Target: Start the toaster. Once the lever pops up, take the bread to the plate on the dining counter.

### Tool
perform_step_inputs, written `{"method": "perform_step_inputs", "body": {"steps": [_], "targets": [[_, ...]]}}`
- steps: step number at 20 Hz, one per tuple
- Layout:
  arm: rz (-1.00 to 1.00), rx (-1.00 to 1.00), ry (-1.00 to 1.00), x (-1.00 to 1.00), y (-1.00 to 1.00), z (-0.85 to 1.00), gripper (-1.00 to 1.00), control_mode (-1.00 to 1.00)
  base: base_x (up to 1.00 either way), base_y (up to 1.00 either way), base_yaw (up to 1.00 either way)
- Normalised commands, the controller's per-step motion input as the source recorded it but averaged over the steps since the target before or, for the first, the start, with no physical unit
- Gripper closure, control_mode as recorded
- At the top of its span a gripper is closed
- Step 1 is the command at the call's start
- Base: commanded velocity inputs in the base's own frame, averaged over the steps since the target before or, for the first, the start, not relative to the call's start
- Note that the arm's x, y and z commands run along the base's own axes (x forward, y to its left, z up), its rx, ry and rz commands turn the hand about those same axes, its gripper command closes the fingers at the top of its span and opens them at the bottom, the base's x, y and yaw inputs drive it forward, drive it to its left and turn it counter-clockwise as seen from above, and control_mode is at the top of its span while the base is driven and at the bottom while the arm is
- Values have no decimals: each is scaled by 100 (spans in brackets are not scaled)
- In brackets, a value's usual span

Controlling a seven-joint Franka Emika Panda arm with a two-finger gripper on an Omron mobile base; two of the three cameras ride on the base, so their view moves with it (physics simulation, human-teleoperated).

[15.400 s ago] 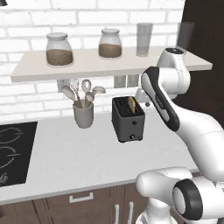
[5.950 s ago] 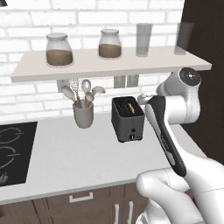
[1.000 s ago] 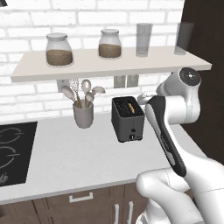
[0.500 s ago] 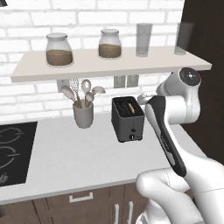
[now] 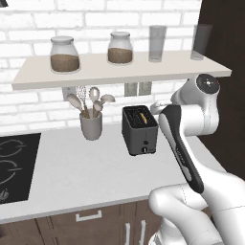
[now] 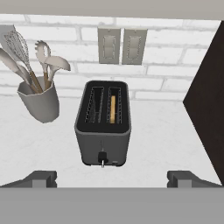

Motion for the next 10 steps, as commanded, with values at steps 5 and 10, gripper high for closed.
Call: {"method": "perform_step_inputs", "body": {"steps": [5, 10], "targets": [[0, 0, 0, 0, 0, 0, -100, -100, 0, 0, 0], [0, 0, 0, 0, 0, 0, -100, -100, 0, 0, 0]]}}
